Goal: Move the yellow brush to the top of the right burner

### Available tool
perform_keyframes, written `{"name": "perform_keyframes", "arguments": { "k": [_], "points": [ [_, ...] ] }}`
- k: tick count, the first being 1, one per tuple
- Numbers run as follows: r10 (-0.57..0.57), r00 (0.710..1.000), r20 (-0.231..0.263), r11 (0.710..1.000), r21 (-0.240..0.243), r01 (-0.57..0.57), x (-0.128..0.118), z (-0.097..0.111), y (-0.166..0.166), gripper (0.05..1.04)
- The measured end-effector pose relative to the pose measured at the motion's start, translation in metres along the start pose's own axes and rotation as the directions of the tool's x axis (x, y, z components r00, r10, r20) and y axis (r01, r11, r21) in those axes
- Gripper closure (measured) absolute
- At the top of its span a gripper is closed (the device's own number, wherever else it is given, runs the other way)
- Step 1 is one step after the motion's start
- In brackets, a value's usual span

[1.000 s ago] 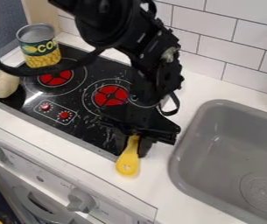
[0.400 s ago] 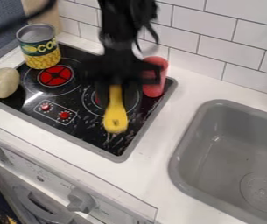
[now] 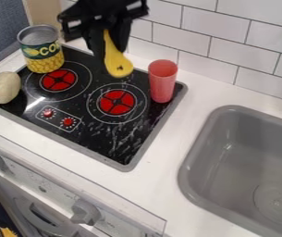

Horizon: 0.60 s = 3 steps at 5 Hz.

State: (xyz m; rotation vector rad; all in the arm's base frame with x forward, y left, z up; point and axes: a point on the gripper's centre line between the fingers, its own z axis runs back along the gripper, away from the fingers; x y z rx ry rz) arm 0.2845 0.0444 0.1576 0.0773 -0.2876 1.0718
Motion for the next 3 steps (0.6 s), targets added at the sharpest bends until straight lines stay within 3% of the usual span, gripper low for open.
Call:
{"name": "perform_keyframes", "arguments": {
  "k": [1,2,3],
  "points": [
    [0.133,0.991,-0.024,0.99,0.046,-0.132,0.019,-0.016,-0.013,0.749],
    [0.282,0.959,-0.026,0.956,0.086,-0.279,0.033,-0.043,-0.025,0.749],
    [0.364,0.931,0.002,0.928,0.087,-0.363,0.041,-0.057,-0.031,0.749]
  ]
}}
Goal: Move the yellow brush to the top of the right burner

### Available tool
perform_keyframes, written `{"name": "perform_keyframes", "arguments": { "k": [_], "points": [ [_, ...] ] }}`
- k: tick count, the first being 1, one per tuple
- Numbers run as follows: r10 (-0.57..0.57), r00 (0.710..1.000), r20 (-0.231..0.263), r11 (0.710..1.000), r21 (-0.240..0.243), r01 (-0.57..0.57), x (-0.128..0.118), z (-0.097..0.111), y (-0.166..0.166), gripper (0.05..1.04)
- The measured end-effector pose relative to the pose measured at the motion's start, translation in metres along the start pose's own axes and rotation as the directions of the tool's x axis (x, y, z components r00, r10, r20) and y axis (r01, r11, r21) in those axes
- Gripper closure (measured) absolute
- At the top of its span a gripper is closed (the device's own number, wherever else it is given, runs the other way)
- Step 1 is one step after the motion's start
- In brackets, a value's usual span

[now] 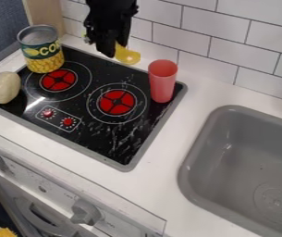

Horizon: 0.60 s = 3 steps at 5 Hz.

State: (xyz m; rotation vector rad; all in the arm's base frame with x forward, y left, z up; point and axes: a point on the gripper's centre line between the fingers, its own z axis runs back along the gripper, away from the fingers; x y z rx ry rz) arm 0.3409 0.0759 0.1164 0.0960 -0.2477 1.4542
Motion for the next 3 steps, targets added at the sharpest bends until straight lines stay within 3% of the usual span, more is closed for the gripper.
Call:
{"name": "perform_keyframes", "arguments": {
  "k": [3],
  "points": [
    [0.111,0.994,0.006,0.992,0.062,-0.112,0.006,-0.05,-0.022,0.749]
  ]
}}
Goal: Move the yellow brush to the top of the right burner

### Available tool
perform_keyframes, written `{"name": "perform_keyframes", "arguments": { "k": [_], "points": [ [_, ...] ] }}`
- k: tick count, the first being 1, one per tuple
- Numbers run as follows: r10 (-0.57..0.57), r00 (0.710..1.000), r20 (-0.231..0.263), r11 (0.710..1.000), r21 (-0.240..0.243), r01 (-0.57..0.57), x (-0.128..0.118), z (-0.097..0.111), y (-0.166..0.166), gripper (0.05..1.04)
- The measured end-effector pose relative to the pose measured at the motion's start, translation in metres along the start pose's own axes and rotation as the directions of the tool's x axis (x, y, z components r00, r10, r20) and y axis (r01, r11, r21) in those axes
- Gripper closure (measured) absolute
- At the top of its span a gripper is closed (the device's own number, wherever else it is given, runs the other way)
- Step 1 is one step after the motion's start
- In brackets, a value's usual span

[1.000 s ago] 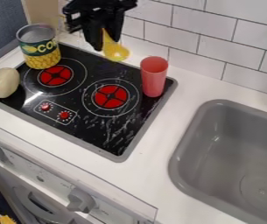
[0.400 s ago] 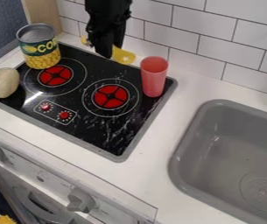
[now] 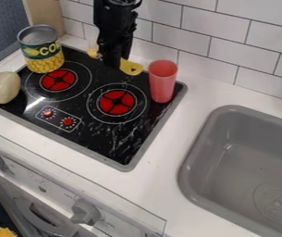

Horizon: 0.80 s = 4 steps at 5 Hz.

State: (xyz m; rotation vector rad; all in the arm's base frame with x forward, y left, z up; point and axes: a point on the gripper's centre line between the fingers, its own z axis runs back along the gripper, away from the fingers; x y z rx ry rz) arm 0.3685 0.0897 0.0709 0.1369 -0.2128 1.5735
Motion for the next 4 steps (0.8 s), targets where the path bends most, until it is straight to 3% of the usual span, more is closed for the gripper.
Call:
{"name": "perform_keyframes", "arguments": {
  "k": [1,3,4],
  "points": [
    [-0.005,1.0,0.0,1.0,0.031,0.005,-0.0055,-0.0159,-0.0015,0.749],
    [-0.032,0.999,0.015,0.999,0.042,0.032,-0.0106,-0.02,-0.0018,0.698],
    [-0.039,0.999,0.009,0.998,0.043,0.038,-0.0143,-0.0197,-0.0018,0.388]
  ]
}}
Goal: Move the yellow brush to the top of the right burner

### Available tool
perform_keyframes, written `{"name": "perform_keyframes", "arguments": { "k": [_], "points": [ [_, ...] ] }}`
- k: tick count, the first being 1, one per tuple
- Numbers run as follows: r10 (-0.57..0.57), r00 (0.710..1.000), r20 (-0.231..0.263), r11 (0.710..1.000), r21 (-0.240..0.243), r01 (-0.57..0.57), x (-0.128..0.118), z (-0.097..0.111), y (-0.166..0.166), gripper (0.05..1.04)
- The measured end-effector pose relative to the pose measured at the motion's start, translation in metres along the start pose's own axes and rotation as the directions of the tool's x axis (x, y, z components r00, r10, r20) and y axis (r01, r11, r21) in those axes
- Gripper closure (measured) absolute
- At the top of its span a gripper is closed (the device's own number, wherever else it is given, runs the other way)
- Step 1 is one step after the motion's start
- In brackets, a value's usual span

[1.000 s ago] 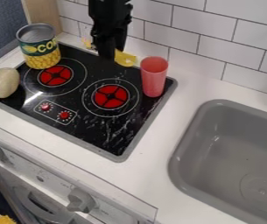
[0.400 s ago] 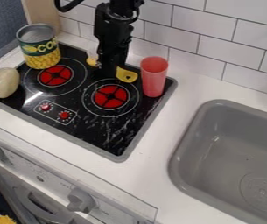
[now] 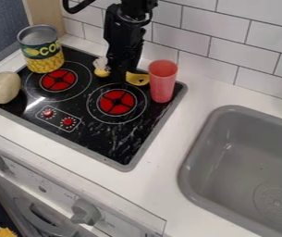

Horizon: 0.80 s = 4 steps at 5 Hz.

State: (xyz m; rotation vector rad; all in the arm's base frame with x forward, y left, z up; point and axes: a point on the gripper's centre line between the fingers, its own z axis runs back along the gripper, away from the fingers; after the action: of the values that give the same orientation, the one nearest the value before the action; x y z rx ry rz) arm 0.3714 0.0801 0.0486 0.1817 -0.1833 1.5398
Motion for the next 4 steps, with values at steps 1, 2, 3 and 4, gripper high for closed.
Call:
{"name": "perform_keyframes", "arguments": {
  "k": [1,2,3,4],
  "points": [
    [-0.005,1.0,-0.02,1.0,-0.001,0.005,-0.003,0.0,0.001,0.112],
    [-0.017,0.999,-0.037,1.0,-0.007,0.017,-0.004,0.008,0.002,0.079],
    [0.002,0.999,-0.037,0.998,-0.06,-0.004,0.004,0.032,0.001,0.083],
    [0.044,0.998,-0.039,0.992,-0.118,-0.048,0.014,0.056,0.002,0.083]
  ]
}}
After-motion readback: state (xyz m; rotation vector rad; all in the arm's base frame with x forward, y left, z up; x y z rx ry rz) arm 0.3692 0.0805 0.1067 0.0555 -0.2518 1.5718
